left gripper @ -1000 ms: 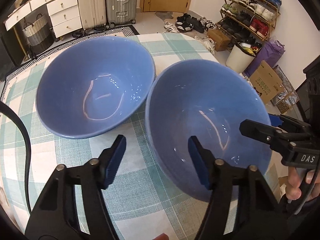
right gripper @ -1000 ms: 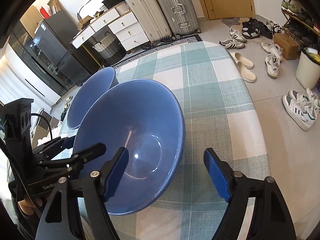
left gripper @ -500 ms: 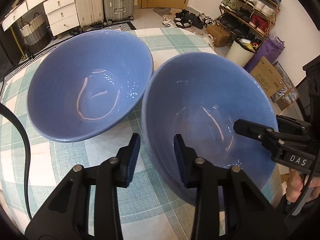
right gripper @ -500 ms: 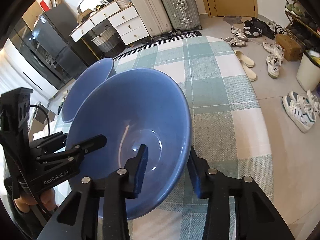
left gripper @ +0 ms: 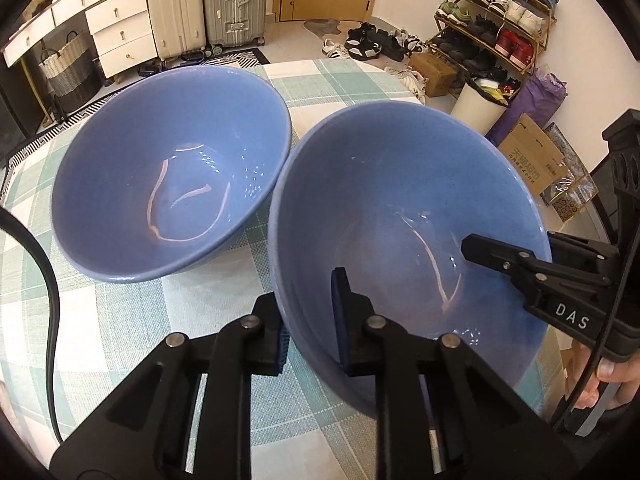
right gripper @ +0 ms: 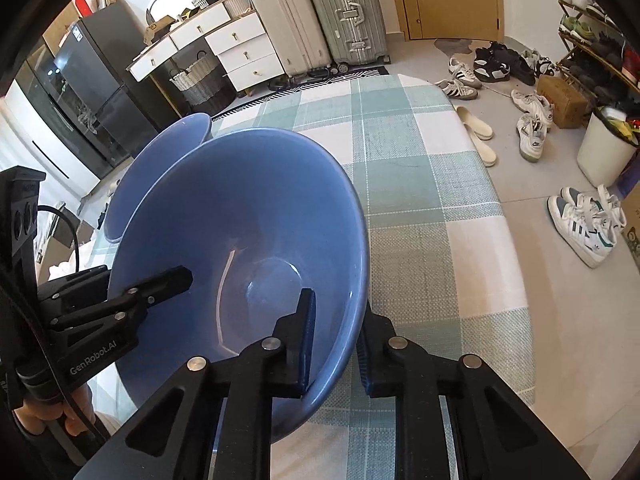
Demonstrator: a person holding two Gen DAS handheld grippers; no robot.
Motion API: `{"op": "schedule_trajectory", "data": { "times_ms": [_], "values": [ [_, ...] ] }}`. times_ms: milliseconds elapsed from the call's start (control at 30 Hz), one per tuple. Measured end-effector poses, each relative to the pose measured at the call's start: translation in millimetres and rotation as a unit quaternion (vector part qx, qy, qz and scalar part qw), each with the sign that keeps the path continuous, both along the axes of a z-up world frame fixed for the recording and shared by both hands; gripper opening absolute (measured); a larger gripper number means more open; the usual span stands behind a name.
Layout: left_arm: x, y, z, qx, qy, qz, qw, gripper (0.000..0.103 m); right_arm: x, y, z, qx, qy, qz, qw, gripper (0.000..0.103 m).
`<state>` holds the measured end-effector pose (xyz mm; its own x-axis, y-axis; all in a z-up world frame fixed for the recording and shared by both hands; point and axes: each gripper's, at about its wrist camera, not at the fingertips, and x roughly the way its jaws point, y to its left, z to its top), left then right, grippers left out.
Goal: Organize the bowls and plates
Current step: 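Close both grippers on the rim of the larger blue bowl, then lift the larger blue bowl with both grippers and carry it over the smaller bowl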
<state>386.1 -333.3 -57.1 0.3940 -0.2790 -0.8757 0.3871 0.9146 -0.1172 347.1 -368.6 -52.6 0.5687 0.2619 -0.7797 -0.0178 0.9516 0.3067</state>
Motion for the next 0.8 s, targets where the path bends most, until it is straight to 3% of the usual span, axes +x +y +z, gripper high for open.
{"op": "schedule_trajectory", "data": {
  "times_ms": [167,467,800],
  "values": [
    [-10.3,0.7,16.2,-0.009,-0.015,-0.004,0.9998,0.015,-8.9,-2.8,12.2,-0.010,-0.012,-0.002,1.000,0.017],
    [-29.0,12.1,70.4,-0.025,-0.058,0.009,0.9980,0.015,-26.5,4.7,55.5,-0.022,-0.049,0.000,0.999,0.017],
    [-25.3,60.1,125.7,-0.037,-0.088,0.056,0.9939,0.015,-9.9,46.1,94.4,-0.038,-0.069,0.034,0.996,0.017]
  ]
}}
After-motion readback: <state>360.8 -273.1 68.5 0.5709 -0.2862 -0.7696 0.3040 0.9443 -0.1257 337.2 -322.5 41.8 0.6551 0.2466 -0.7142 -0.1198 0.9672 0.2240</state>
